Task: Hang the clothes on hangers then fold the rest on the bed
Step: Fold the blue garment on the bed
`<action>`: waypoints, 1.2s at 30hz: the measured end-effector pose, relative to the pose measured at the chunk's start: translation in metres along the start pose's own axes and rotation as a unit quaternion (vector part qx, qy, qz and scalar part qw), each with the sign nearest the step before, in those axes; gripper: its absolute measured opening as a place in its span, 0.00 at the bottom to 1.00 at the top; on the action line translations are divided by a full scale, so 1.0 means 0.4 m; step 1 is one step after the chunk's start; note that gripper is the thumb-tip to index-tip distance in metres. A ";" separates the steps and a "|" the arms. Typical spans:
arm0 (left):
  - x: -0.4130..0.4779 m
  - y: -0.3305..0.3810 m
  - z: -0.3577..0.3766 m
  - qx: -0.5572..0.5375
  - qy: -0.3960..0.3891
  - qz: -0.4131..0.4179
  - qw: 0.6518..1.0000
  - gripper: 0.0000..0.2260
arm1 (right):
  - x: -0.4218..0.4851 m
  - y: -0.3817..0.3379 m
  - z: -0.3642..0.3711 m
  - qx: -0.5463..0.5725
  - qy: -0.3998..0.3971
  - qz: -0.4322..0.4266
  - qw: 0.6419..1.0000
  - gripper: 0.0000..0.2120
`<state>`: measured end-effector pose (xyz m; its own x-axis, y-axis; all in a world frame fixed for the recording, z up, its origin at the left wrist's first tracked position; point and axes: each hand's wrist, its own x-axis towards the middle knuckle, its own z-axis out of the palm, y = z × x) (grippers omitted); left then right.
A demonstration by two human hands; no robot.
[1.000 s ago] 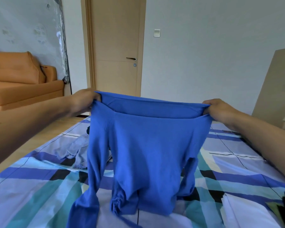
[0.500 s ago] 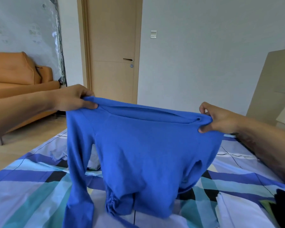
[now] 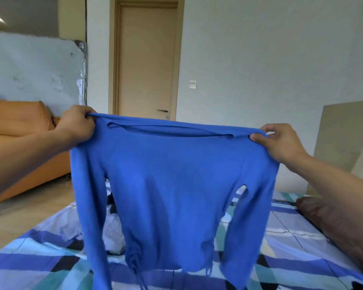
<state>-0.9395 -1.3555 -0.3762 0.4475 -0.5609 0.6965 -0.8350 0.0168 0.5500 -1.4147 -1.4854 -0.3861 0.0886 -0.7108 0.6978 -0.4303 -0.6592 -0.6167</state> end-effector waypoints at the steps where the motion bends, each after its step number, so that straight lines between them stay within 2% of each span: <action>1: 0.018 0.022 -0.027 0.020 0.029 0.025 0.999 0.10 | 0.016 -0.029 -0.020 -0.004 0.016 -0.013 1.000 0.12; 4: 0.079 0.089 -0.117 0.081 0.100 0.121 0.984 0.10 | 0.066 -0.127 -0.094 -0.047 0.046 -0.058 0.996 0.21; 7: 0.139 0.144 -0.199 0.104 0.119 0.201 0.967 0.13 | 0.113 -0.215 -0.165 -0.057 0.039 -0.085 0.994 0.26; 10: 0.166 0.175 -0.227 0.126 0.085 0.252 0.956 0.17 | 0.143 -0.254 -0.207 -0.029 -0.020 -0.067 0.997 0.22; 13: 0.157 0.158 -0.179 0.133 0.002 0.238 0.962 0.17 | 0.130 -0.230 -0.204 -0.018 -0.118 -0.019 0.993 0.24; 15: 0.127 0.096 -0.090 0.126 -0.063 0.205 0.969 0.18 | 0.105 -0.152 -0.152 -0.026 -0.182 0.029 0.982 0.26; 20: -0.053 -0.158 0.277 0.158 -0.230 0.158 0.947 0.17 | -0.034 0.199 0.122 -0.075 -0.281 0.149 0.945 0.12; 23: -0.181 -0.299 0.482 0.194 -0.278 0.116 0.933 0.15 | -0.145 0.399 0.286 -0.110 -0.246 0.215 0.939 0.08; 25: -0.264 -0.364 0.595 0.257 -0.296 0.059 0.918 0.09 | -0.216 0.522 0.379 -0.148 -0.238 0.248 0.927 0.11; 26: -0.304 -0.379 0.646 0.298 -0.311 0.042 0.901 0.08 | -0.246 0.569 0.415 -0.175 -0.266 0.259 0.912 0.14; 27: -0.339 -0.382 0.696 0.344 -0.349 0.044 0.870 0.12 | -0.268 0.607 0.441 -0.210 -0.317 0.264 0.886 0.18; 29: -0.420 -0.358 0.776 0.373 -0.421 0.113 0.819 0.19 | -0.308 0.649 0.454 -0.290 -0.426 0.254 0.818 0.28; 32: -0.533 -0.264 0.866 0.294 -0.472 0.232 0.798 0.19 | -0.363 0.663 0.417 -0.365 -0.524 0.256 0.726 0.33; 34: -0.608 -0.193 0.913 0.221 -0.503 0.265 0.793 0.18 | -0.403 0.678 0.373 -0.383 -0.563 0.279 0.677 0.34; 36: -0.677 -0.134 0.961 0.162 -0.532 0.275 0.784 0.18 | -0.438 0.688 0.328 -0.398 -0.580 0.295 0.647 0.31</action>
<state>-1.1389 -1.5229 -0.7715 -0.3861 -0.9183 -0.0871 -0.9225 0.3844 0.0357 -1.4309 -1.5745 -0.7258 0.1138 -0.7916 -0.6004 -0.9819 -0.1817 0.0534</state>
